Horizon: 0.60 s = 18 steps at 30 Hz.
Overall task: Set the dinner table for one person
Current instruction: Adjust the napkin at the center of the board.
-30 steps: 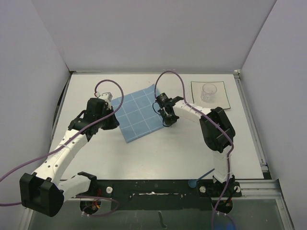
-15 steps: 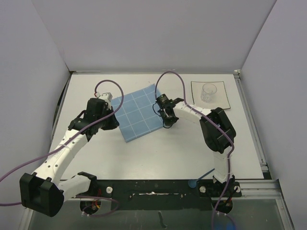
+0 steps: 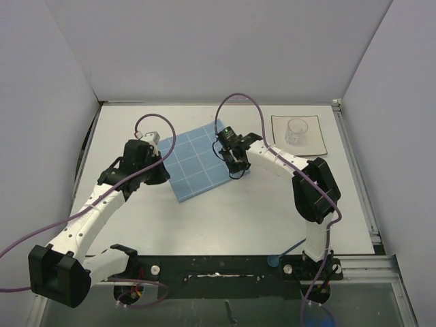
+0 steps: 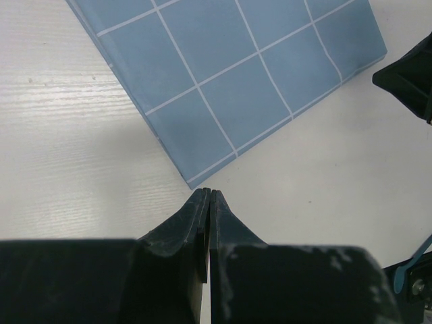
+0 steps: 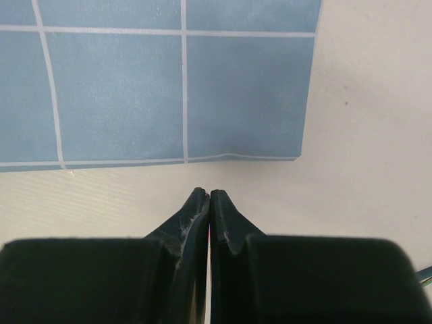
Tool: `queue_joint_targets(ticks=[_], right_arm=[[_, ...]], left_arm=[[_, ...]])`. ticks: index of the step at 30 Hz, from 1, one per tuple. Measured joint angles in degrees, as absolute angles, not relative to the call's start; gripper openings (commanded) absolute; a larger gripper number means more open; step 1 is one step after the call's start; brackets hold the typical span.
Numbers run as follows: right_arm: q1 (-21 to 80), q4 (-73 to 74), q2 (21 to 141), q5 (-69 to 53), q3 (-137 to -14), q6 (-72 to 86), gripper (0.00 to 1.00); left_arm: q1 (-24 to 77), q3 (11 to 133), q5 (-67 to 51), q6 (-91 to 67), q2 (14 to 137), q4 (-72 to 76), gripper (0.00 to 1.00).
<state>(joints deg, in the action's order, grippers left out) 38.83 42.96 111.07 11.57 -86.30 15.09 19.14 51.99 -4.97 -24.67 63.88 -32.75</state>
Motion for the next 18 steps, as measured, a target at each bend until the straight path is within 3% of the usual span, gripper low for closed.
queue_joint_targets(ticks=[6,18], right_arm=[[38.7,43.1,112.0,11.6,-89.2,14.0,0.0],[34.9,41.8,125.4,9.6,-101.2,9.6,0.0]], left_arm=[[19.0,51.9,-4.9,-24.7,63.9,-32.8,0.0],[18.4,51.9,-4.7,-24.3,66.6,-32.8,0.0]])
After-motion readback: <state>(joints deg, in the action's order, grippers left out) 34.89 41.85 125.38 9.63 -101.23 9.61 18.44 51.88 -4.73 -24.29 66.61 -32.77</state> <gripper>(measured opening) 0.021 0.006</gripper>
